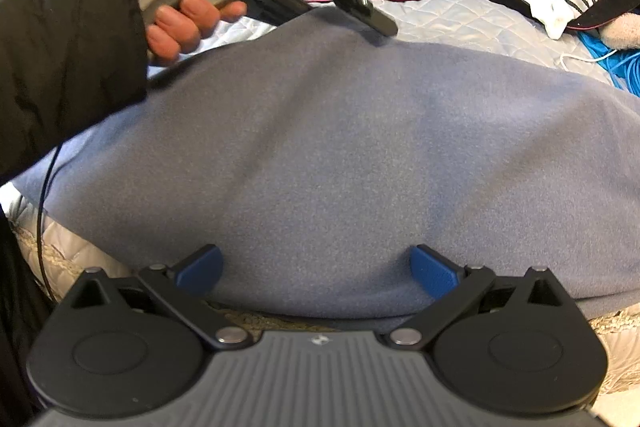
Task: Fold clothes
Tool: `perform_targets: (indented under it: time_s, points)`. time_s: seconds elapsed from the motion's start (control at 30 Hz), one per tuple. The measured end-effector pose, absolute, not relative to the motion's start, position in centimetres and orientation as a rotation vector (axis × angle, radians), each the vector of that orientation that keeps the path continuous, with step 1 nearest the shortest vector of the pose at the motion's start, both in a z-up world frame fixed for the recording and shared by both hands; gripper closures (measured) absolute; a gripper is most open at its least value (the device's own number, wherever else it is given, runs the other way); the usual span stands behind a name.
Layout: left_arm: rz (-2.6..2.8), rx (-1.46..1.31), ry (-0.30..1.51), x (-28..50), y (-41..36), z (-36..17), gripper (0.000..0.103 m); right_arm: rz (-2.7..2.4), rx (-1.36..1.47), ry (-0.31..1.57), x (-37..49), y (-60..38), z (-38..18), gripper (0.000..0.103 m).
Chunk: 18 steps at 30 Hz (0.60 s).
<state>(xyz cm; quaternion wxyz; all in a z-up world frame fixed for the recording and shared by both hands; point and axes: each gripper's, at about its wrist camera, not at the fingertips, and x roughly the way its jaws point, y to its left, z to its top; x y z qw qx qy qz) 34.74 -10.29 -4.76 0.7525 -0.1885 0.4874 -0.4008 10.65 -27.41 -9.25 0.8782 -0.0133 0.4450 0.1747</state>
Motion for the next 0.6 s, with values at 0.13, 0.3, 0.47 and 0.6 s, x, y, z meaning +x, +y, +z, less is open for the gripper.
perform_targets:
  time_s: [0.13, 0.3, 0.47, 0.6]
  points:
    - [-0.828, -0.406, 1.067, 34.3, -8.0, -4.1, 0.049, 0.365, -0.024, 0.927, 10.7, -27.5, -9.3, 0.000]
    - [-0.781, -0.443, 1.079, 33.8, -4.5, -4.0, 0.049, 0.363, -0.019, 0.925, 10.8, -27.5, -9.3, 0.000]
    - [-0.756, -0.416, 1.081, 33.0, -2.3, -3.6, 0.051, 0.361, -0.015, 0.924, 10.8, -27.5, -9.4, 0.000]
    - [-0.766, -0.330, 1.094, 32.4, -2.7, -3.5, 0.058, 0.361, -0.011, 0.924, 10.8, -27.5, -9.4, 0.000]
